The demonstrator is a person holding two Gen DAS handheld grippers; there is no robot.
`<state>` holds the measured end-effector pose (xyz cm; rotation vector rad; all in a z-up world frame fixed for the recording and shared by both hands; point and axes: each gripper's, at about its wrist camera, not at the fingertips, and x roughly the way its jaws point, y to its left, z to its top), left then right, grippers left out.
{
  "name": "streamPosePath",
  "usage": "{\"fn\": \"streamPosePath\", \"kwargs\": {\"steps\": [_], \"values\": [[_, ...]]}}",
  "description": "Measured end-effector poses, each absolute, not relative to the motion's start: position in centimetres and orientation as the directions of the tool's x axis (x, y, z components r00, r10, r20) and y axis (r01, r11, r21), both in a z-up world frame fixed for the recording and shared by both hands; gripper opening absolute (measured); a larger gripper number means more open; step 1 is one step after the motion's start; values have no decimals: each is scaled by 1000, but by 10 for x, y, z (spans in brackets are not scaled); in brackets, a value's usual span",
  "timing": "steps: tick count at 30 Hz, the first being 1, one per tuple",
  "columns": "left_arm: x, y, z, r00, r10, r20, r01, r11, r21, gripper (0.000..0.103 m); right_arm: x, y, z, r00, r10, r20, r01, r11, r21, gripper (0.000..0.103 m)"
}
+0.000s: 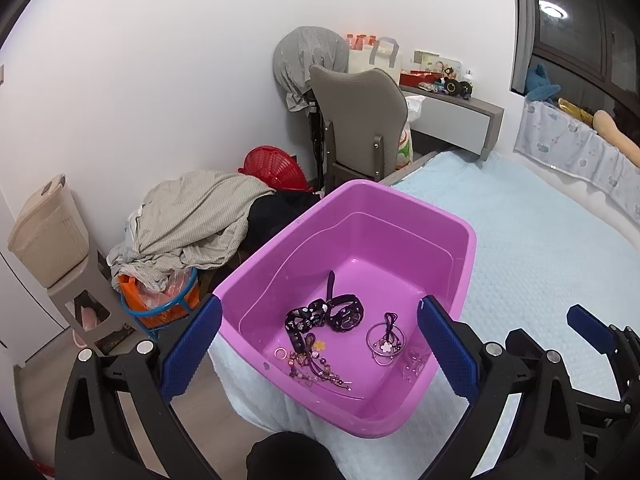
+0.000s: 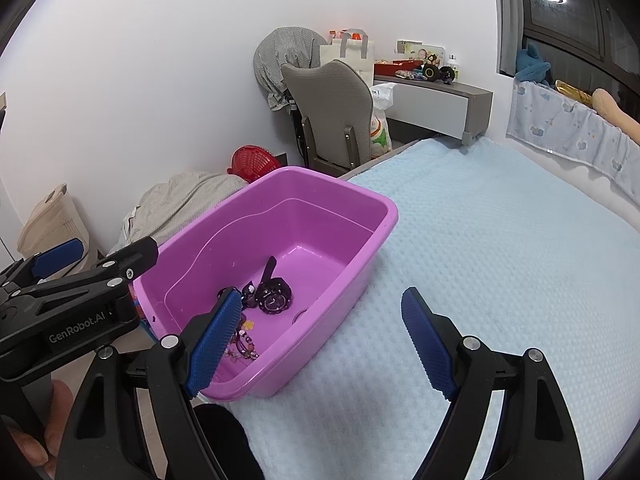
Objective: Organize jewelry
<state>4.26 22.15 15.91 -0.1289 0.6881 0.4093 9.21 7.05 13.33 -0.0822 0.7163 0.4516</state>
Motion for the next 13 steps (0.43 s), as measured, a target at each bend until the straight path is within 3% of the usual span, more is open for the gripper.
{"fn": "streamPosePath", "kwargs": {"steps": [13], "values": [[42,221,159,696,311,-648,-404,915,5,96,91,70,135,664,372,-649,-428,901,78,79]]}}
